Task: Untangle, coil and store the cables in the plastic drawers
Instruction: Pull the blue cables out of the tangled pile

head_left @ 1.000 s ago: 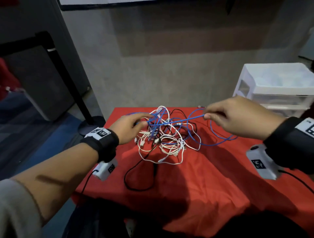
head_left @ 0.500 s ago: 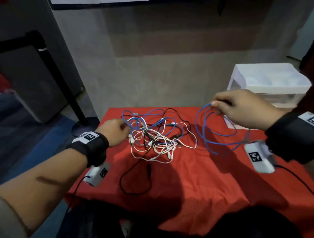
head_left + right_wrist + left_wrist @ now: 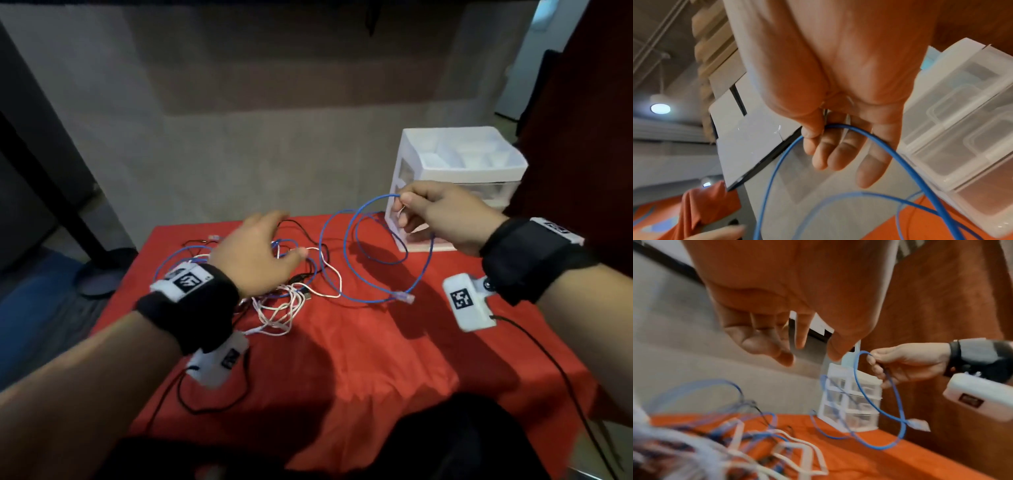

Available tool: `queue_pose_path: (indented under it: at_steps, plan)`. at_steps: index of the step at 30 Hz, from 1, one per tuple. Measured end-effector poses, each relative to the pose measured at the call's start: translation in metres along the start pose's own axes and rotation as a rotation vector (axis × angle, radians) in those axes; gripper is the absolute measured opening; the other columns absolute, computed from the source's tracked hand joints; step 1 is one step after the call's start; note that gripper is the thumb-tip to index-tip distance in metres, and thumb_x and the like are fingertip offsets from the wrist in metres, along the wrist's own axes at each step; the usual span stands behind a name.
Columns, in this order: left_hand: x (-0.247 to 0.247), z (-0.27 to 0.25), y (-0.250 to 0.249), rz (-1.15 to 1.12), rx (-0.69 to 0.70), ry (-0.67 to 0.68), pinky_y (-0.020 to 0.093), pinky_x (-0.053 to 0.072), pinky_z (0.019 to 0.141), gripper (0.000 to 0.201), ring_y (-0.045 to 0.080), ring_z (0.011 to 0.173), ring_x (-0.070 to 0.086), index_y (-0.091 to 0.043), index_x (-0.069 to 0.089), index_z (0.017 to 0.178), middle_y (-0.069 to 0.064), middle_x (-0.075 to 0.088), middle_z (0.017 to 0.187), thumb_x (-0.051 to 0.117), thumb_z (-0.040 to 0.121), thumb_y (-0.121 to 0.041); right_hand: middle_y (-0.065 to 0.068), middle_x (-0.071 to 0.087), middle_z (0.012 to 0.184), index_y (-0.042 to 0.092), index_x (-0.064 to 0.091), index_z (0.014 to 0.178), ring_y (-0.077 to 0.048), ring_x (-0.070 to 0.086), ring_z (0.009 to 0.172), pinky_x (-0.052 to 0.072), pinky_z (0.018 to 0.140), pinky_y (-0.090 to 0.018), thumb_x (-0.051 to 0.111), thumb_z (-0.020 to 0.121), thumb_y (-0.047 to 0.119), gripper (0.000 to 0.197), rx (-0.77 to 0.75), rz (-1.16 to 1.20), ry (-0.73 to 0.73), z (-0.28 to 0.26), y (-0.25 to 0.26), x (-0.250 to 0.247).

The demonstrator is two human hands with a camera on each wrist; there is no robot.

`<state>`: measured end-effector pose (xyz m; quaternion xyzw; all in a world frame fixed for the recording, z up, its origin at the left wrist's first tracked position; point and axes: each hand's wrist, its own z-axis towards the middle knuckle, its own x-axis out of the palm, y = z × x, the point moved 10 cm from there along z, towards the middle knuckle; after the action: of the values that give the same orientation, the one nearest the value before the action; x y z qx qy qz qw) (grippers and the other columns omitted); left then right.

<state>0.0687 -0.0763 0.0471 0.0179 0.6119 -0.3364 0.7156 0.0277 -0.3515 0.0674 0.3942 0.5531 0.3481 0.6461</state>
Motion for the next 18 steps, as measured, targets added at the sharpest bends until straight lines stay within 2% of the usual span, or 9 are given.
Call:
queue_pose_path:
  at_steps: [2, 4, 6, 8, 10, 12, 14, 16, 18]
  plan:
    - [0.042, 0.012, -0.025, -0.247, -0.034, 0.131, 0.033, 0.046, 0.108, 0.094, 0.016, 0.129, 0.057, -0.021, 0.027, 0.158, 0.003, 0.051, 0.149, 0.07, 0.084, -0.061, -0.007, 0.061, 0.079, 0.016, 0.064, 0.09, -0.015, 0.056, 0.071, 0.054, 0.071, -0.036, 0.045, 0.109, 0.019, 0.027, -0.057, 0.037, 0.049, -0.006, 0.015, 0.001]
    - [0.072, 0.023, -0.052, -0.503, -0.075, 0.243, 0.035, 0.057, 0.08, 0.065, 0.011, 0.085, 0.072, -0.019, 0.041, 0.15, 0.003, 0.062, 0.13, 0.066, 0.095, -0.042, -0.007, 0.061, 0.087, 0.019, 0.067, 0.089, -0.015, 0.057, 0.081, 0.057, 0.076, -0.037, 0.048, 0.108, 0.021, 0.027, -0.122, 0.02, 0.061, -0.01, 0.032, -0.005]
    - [0.074, 0.032, -0.078, -0.756, -0.088, 0.278, 0.032, 0.055, 0.06, 0.028, 0.009, 0.057, 0.064, -0.022, 0.057, 0.132, 0.007, 0.069, 0.115, 0.05, 0.106, -0.029, -0.015, 0.062, 0.094, 0.02, 0.071, 0.089, -0.014, 0.057, 0.089, 0.06, 0.079, -0.039, 0.052, 0.106, 0.024, 0.026, -0.174, -0.059, 0.025, -0.012, 0.042, -0.017]
    - [0.066, 0.038, -0.097, -1.093, -0.154, 0.313, 0.028, 0.052, 0.057, 0.033, 0.015, 0.06, 0.063, -0.024, 0.059, 0.131, 0.01, 0.073, 0.115, 0.035, 0.11, -0.032, -0.025, 0.061, 0.103, 0.021, 0.073, 0.093, -0.014, 0.055, 0.091, 0.063, 0.08, -0.044, 0.055, 0.104, 0.028, 0.022, -0.187, -0.171, -0.032, -0.01, 0.039, -0.03]
    - [0.058, 0.039, -0.107, -1.265, -0.2, 0.34, 0.026, 0.046, 0.055, 0.051, 0.016, 0.058, 0.06, -0.021, 0.061, 0.129, 0.012, 0.076, 0.099, 0.027, 0.107, -0.052, -0.026, 0.061, 0.105, 0.02, 0.075, 0.094, -0.016, 0.055, 0.088, 0.064, 0.078, -0.047, 0.058, 0.102, 0.028, 0.021, -0.134, -0.2, -0.088, -0.005, 0.021, -0.038]
    - [0.055, 0.045, -0.102, -1.124, -0.158, 0.257, 0.025, 0.039, 0.053, 0.057, 0.012, 0.052, 0.05, -0.013, 0.065, 0.118, 0.004, 0.067, 0.074, 0.031, 0.106, -0.056, -0.02, 0.066, 0.102, 0.019, 0.075, 0.095, -0.017, 0.058, 0.088, 0.064, 0.075, -0.044, 0.06, 0.101, 0.029, 0.019, -0.08, -0.18, -0.084, 0.002, -0.003, -0.033]
    - [0.055, 0.051, -0.091, -0.944, -0.104, 0.116, 0.025, 0.033, 0.051, 0.041, 0.009, 0.048, 0.039, -0.01, 0.067, 0.109, -0.003, 0.05, 0.063, 0.039, 0.109, -0.04, -0.007, 0.067, 0.098, 0.022, 0.073, 0.104, -0.018, 0.06, 0.084, 0.06, 0.071, -0.039, 0.067, 0.097, 0.032, 0.014, -0.057, -0.198, -0.028, 0.009, -0.021, -0.017]
    - [0.061, 0.054, -0.07, -0.837, -0.153, 0.026, 0.023, 0.031, 0.048, 0.03, 0.005, 0.044, 0.036, -0.013, 0.069, 0.107, -0.007, 0.046, 0.062, 0.042, 0.109, -0.028, 0.001, 0.062, 0.11, 0.03, 0.06, 0.13, -0.021, 0.064, 0.086, 0.06, 0.075, -0.041, 0.076, 0.089, 0.039, 0.044, 0.023, -0.316, 0.059, 0.017, -0.046, 0.002]
    - [0.065, 0.055, -0.053, -0.777, -0.199, 0.002, 0.024, 0.031, 0.049, 0.025, 0.005, 0.045, 0.037, -0.013, 0.069, 0.105, -0.008, 0.048, 0.062, 0.046, 0.107, -0.024, 0.001, 0.052, 0.122, 0.036, 0.033, 0.153, -0.03, 0.069, 0.088, 0.063, 0.077, -0.05, 0.08, 0.085, 0.038, 0.083, 0.171, -0.425, 0.202, 0.023, -0.078, 0.024]
